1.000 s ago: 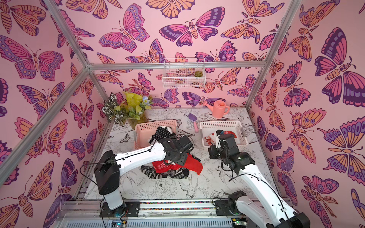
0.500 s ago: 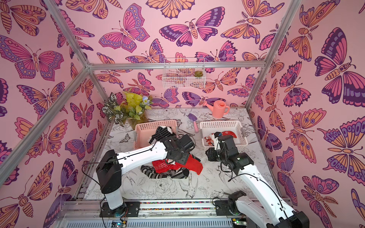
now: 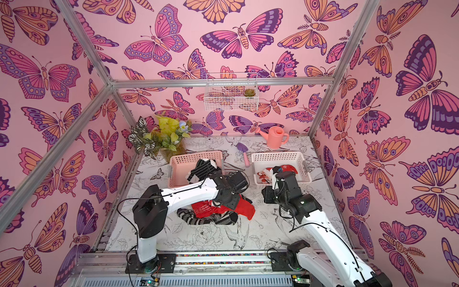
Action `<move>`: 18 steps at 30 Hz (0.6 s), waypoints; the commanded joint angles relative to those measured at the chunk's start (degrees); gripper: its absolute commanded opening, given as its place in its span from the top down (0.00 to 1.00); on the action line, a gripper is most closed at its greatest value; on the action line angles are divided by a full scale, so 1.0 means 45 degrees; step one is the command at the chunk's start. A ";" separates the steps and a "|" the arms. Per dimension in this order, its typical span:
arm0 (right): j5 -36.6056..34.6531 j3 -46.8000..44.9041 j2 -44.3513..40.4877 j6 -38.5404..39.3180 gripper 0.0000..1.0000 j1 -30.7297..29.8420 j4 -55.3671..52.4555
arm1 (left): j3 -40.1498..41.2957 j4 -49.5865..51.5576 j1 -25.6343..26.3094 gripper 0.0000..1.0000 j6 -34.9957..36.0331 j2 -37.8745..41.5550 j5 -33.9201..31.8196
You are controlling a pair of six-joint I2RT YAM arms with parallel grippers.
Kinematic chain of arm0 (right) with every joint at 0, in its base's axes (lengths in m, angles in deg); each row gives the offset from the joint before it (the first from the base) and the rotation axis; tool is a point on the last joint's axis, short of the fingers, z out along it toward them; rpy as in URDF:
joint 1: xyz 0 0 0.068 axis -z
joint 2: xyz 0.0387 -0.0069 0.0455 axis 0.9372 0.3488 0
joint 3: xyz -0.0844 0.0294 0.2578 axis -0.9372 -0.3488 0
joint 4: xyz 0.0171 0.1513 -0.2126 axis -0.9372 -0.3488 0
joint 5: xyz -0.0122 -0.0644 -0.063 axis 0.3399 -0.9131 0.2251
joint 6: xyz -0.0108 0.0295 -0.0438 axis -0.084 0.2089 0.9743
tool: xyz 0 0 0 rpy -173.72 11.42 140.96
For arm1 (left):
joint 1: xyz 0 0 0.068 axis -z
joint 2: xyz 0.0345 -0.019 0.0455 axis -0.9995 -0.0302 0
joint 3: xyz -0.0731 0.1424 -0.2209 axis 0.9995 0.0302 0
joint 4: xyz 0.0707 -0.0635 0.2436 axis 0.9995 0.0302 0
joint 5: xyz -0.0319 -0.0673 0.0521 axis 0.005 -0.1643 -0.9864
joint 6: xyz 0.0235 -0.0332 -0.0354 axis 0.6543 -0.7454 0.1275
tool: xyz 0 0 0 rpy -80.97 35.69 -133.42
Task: Sort the socks into the basket by color
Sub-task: Pick up the sock at the center of the board.
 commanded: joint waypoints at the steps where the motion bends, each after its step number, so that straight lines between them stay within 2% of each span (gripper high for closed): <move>1: -0.0297 0.0002 -0.0074 -0.0221 0.71 -0.0071 -0.0318 | 0.0144 -0.0021 -0.0131 0.38 0.0128 -0.0325 0.0183; 18: -0.0273 0.0020 -0.0013 -0.0200 0.71 0.0000 -0.0086 | 0.0270 -0.0108 -0.0190 0.75 0.0208 -0.0144 0.0225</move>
